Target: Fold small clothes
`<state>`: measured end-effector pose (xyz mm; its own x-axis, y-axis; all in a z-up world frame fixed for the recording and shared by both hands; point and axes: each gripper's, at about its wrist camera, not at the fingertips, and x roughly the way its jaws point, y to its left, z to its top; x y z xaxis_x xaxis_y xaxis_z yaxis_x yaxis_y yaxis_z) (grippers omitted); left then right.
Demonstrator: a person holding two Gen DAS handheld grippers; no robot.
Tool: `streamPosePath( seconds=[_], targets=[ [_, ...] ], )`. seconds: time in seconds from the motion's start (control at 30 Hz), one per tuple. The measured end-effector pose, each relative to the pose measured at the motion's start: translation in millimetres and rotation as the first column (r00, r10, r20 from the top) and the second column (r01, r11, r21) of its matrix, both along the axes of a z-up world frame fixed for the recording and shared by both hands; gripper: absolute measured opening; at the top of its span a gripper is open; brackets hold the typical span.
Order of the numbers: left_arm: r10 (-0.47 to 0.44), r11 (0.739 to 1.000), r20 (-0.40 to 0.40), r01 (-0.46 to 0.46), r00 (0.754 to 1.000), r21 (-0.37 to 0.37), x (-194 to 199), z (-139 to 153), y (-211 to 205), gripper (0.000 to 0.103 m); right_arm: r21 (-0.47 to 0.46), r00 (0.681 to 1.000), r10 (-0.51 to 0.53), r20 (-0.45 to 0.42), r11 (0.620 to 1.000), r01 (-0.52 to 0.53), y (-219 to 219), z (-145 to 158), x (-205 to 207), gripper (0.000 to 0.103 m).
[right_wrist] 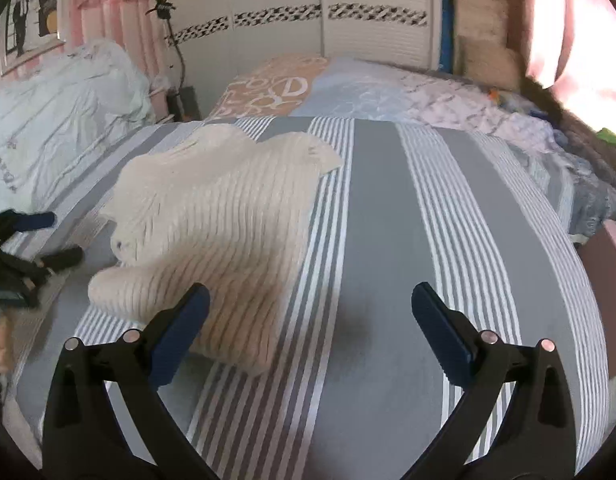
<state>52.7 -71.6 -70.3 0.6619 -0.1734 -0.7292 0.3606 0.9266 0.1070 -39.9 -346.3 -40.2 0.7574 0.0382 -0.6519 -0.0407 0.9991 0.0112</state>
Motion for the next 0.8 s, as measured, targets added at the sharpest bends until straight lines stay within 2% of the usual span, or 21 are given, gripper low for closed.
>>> streamPosePath(
  seconds=[0.07, 0.2, 0.4, 0.67, 0.8],
  targets=[
    [0.041, 0.998, 0.001, -0.041, 0.999, -0.037, -6.4, 6.4, 11.4, 0.101, -0.027, 0.997, -0.051, 0.054, 0.998, 0.053, 6.5, -1.5, -12.9, 0.1],
    [0.137, 0.989, 0.017, -0.136, 0.99, -0.059, -16.5, 13.1, 30.9, 0.101, 0.041, 0.988, -0.136, 0.07, 0.99, 0.133, 8.9, -0.8, -28.4, 0.1],
    [0.242, 0.965, 0.027, -0.238, 0.97, -0.11, -37.5, 22.0, 59.2, 0.101, 0.029, 0.98, -0.163, 0.112, 0.987, 0.16, 22.6, 16.8, -43.7, 0.1],
    [0.266, 0.964, 0.144, -0.263, 0.953, -0.039, -60.2, 45.0, 51.9, 0.101, -0.013, 0.981, -0.156, 0.116, 0.987, 0.159, 47.4, 31.9, -52.3, 0.1],
    [0.255, 0.967, 0.159, -0.252, 0.954, -0.042, -67.7, 51.0, 46.7, 0.101, -0.004, 0.976, -0.187, 0.108, 0.982, 0.189, 53.3, 39.0, -59.4, 0.1]
  ],
)
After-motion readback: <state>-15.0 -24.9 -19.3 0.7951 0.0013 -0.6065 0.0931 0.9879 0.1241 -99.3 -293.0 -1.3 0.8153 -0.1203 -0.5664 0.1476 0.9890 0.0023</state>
